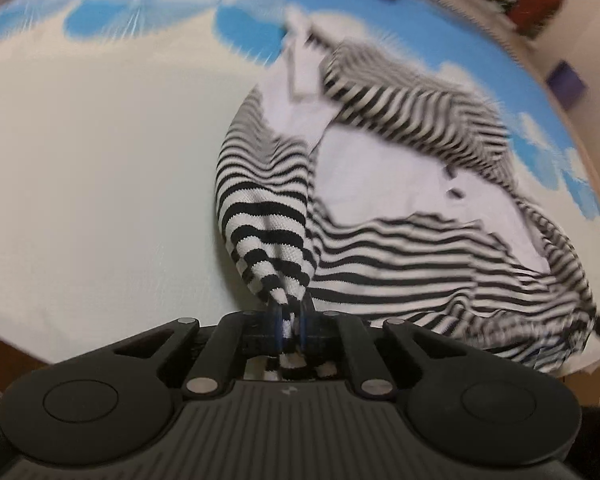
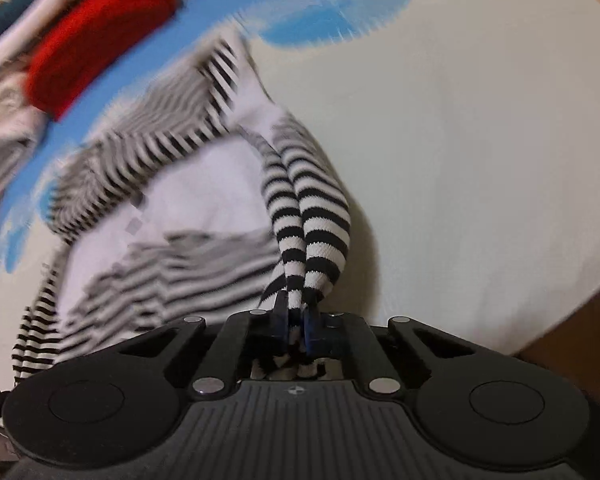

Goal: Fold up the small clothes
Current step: 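Lift the cuffs with both grippers and fold the shirt over toward the hood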

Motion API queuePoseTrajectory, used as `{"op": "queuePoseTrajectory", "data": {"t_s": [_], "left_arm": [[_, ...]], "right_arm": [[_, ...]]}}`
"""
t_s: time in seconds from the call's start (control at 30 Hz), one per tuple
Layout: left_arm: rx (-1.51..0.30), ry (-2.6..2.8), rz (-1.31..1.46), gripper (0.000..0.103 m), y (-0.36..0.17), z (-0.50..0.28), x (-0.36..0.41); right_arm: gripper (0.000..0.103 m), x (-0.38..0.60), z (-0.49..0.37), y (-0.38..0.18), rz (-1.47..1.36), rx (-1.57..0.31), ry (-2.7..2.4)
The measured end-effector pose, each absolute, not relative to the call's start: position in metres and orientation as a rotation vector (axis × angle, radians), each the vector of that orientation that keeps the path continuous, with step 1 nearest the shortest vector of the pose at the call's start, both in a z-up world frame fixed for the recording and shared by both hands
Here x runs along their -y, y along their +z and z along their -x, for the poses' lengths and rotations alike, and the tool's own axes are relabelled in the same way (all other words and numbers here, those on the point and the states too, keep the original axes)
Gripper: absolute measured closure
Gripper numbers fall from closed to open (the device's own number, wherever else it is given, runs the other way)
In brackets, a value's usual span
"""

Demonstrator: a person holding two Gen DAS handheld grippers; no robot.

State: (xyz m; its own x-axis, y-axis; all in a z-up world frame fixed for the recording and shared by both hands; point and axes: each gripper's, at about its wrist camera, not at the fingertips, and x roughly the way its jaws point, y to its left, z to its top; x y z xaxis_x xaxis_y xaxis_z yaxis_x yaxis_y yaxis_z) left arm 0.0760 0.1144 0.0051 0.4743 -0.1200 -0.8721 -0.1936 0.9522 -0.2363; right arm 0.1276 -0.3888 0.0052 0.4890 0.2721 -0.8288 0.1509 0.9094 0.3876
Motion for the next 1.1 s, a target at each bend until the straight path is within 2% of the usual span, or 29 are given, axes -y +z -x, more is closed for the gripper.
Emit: {"op": "queuePoseTrajectory", "data": {"t_s": [0.27,0.37,0.5,0.67,0.83,0.9,0.97,1.03,1.1], "left_arm": [[-0.898,-0.106,0.308,0.096,0.092,-0.031,-0.118],[-0.896,-0.174,0.448,0.096,0.117,-0.006,-0.134],[-0.872,-0.216,0.470,0.096,0.135,0.006,-0.140],[-0.930,-0.191,0.547,0.096,0.106,-0.058,-0.157],[-1.061,-0.065,0.699,0.093,0.042,-0.183,-0.184],[-1.098,-0.027,0.721,0.088,0.022,-0.223,-0.187],[-1.105,-0.016,0.725,0.079,0.008,-0.245,-0.191],[-1.030,0.004,0.732,0.068,0.003,-0.244,-0.198],[-0.957,0.023,0.733,0.064,0.000,-0.236,-0.207]], "right_arm": [[0.098,0.416,-0.089,0.090,-0.517,-0.867,0.199],[0.098,0.431,-0.056,0.124,-0.553,-0.813,0.234],[0.098,0.444,-0.023,0.156,-0.574,-0.753,0.272],[0.098,0.435,-0.063,0.149,-0.538,-0.773,0.268],[0.098,0.411,-0.188,0.107,-0.515,-0.884,0.225],[0.093,0.407,-0.238,0.090,-0.544,-0.924,0.161],[0.081,0.401,-0.270,0.073,-0.579,-0.927,0.102],[0.073,0.401,-0.287,0.063,-0.573,-0.898,0.045],[0.067,0.405,-0.290,0.052,-0.560,-0.838,0.049]]}}
